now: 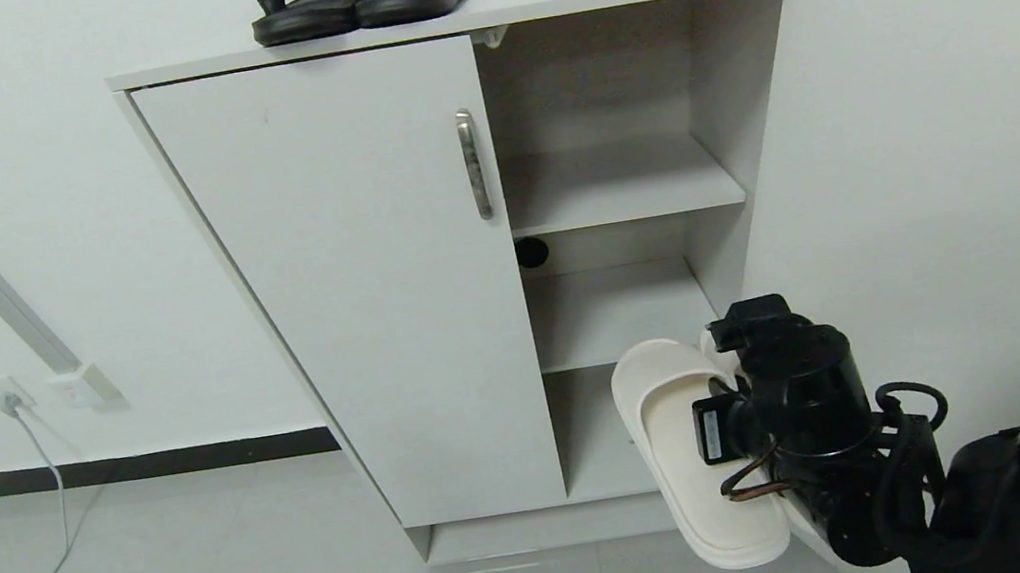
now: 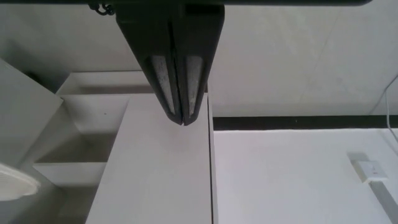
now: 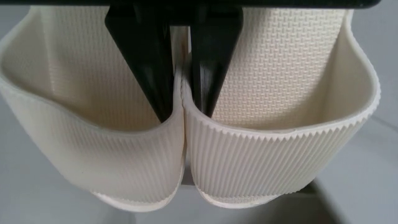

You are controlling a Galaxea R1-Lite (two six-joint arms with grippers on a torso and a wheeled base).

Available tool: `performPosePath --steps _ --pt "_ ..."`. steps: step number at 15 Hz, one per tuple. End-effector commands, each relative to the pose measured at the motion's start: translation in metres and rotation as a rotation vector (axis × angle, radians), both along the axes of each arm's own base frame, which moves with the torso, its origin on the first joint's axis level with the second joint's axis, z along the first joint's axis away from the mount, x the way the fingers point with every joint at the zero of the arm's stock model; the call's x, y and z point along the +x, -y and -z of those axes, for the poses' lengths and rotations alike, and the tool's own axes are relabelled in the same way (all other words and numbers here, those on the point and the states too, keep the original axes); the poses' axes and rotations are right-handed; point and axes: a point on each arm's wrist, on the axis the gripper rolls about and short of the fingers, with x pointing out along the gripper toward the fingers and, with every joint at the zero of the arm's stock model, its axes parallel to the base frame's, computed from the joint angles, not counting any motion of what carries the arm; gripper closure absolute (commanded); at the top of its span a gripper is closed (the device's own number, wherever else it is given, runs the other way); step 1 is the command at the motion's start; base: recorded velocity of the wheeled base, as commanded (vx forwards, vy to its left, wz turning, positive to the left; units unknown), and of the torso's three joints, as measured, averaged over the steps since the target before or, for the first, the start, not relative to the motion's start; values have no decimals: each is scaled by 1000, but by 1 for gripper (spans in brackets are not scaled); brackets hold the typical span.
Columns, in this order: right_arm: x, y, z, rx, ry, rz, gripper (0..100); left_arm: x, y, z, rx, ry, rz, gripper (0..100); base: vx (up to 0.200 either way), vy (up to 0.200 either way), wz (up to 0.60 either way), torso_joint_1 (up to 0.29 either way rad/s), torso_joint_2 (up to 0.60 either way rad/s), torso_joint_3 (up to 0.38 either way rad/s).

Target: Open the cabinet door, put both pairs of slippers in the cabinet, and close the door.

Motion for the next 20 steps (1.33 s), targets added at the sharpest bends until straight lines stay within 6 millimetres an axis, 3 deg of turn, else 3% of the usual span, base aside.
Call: performPosePath --steps 1,7,20 --pt "10 -11 9 9 7 -7 100 0 0 0 0 -2 -2 100 0 0 0 0 0 0" --pt "31 -32 14 34 36 -19 100 0 0 0 0 -2 -2 100 0 0 0 0 0 0" --pt "31 -34 21 24 25 -24 100 0 0 0 0 -2 0 100 0 0 0 0 0 -29"
